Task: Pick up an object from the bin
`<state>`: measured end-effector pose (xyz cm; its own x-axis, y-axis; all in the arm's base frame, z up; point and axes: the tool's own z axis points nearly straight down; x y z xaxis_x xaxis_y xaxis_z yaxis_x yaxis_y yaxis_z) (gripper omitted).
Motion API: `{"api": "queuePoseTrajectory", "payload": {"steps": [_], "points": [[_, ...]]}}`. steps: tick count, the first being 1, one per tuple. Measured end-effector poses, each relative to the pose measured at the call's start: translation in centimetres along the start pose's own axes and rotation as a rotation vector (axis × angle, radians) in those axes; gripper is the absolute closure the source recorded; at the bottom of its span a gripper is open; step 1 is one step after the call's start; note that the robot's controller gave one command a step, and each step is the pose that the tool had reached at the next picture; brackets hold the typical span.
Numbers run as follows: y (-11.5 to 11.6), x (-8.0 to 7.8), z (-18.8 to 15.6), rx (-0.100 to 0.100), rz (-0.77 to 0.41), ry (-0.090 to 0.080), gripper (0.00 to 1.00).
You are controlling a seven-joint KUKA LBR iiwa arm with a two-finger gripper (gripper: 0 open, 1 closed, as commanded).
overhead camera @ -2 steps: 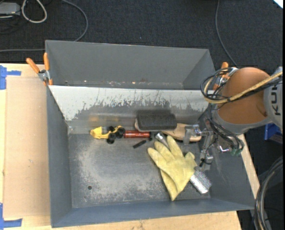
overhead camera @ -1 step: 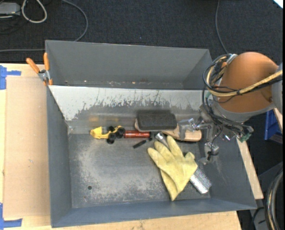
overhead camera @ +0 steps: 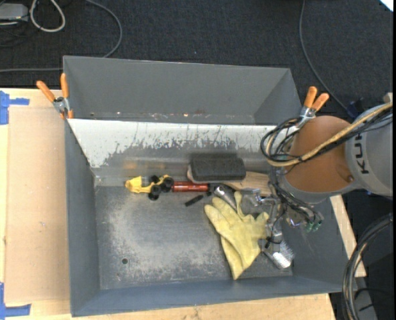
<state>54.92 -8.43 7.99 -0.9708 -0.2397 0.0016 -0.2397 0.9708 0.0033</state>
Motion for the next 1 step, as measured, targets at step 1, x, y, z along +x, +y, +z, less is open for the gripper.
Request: {"api": "queuePoseTrajectory", "payload": {"steps": [1], "points": [[0.33, 0.47, -0.87, 0.001, -0.071, -0.005, 0.00]]}}
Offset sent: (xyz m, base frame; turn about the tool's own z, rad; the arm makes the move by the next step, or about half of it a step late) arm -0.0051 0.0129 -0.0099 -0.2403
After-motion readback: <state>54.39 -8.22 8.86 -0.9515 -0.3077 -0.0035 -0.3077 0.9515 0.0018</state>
